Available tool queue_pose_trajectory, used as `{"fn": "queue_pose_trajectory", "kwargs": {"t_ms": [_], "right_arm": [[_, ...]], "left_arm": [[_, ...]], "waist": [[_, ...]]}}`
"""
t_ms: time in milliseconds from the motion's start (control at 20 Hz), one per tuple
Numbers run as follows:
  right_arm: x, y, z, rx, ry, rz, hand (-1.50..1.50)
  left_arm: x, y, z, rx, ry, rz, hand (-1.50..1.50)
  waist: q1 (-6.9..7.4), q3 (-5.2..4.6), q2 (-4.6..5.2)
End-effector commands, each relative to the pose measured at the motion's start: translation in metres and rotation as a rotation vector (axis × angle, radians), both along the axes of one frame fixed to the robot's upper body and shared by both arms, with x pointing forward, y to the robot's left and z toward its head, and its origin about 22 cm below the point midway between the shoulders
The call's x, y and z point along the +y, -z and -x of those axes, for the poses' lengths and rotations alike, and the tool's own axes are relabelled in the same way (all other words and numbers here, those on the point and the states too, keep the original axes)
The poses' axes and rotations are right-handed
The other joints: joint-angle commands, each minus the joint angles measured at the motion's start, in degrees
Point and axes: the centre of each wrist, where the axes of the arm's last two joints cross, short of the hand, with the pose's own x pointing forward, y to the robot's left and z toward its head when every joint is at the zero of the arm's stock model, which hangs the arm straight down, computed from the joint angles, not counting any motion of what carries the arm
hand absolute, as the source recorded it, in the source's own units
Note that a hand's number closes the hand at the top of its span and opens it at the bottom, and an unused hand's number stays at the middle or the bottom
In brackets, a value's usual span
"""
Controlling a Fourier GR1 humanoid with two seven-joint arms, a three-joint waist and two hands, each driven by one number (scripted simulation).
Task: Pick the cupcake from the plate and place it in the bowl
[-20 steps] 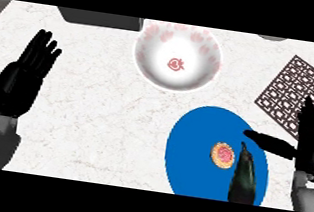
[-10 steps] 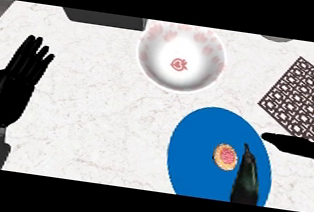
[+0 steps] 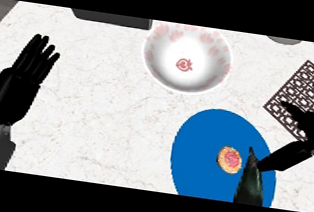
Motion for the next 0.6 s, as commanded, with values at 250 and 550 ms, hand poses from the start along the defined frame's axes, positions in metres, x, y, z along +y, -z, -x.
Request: {"fn": "queue_pose_trajectory", "kwargs": {"t_ms": [250, 550], "right_arm": [[0.043, -0.061, -0.028, 0.212, -0.019, 0.014, -1.5], [0.066, -0.053, -0.022, 0.23, -0.017, -0.04, -1.5]], "left_arm": [[0.007, 0.003, 0.007, -0.004, -0.014, -0.01, 0.0], [0.016, 0.005, 0.01, 0.0, -0.024, 0.001, 0.0]], "waist": [[-0.65, 0.16, -0.27], [-1.39, 0.2, -0.33]]}}
